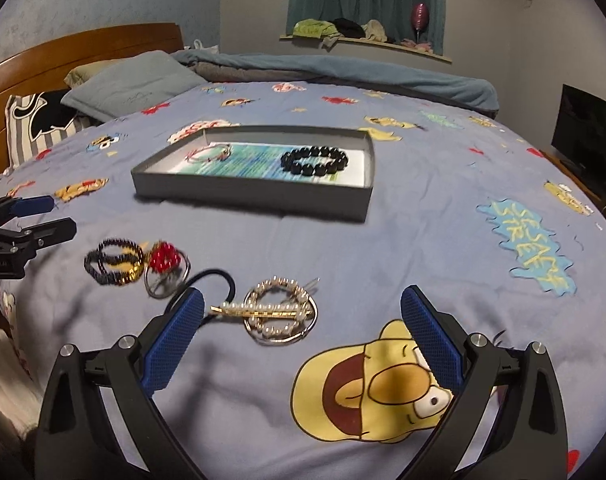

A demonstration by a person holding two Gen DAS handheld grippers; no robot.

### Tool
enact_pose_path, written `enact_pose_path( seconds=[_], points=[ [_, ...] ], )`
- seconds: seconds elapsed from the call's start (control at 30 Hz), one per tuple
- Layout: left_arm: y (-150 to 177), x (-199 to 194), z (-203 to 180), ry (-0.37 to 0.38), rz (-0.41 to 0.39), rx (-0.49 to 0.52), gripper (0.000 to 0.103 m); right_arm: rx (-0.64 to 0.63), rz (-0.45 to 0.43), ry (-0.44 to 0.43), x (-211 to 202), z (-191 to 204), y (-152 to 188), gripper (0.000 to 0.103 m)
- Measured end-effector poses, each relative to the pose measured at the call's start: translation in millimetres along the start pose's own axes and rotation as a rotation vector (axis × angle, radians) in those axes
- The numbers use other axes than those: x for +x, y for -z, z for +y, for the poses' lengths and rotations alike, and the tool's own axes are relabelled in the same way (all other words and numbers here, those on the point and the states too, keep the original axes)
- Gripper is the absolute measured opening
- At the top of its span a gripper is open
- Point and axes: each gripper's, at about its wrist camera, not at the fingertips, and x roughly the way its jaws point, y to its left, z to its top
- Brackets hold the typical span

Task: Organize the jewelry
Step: 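Lower the right tool onto the pearl hair clip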

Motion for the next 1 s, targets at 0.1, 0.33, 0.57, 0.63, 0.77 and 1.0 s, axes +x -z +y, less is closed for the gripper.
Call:
enact_pose_path(
  seconds=[0.1,0.33,0.57,0.63,0.77,1.0],
  points=[
    [1,3,-1,0.002,0.001,0.002,0.096,0.025,0.017,-0.023,5,-3,1,0.090],
    [4,12,-3,0.006,0.019,0.023,0.095,0.027,0.038,-0.038,12,-4,5,0.053],
    [5,12,0,0.018,0.019,0.016,0.094,0.059,0.035,-0.051,13,-8,4,0.030],
    [6,11,0,0.022,0.017,0.019,0.094,0.065,0.044,-0.057,14,-9,4,0.024],
    [7,12,-2,0.028,0.023,0.034,0.091,0.070,0.050,-0.075,16,-8,4,0.016],
    [10,14,-6,0.042,0.041,0.062,0.079,0.055,0.021,-0.077,9,-4,2,0.005]
  ],
)
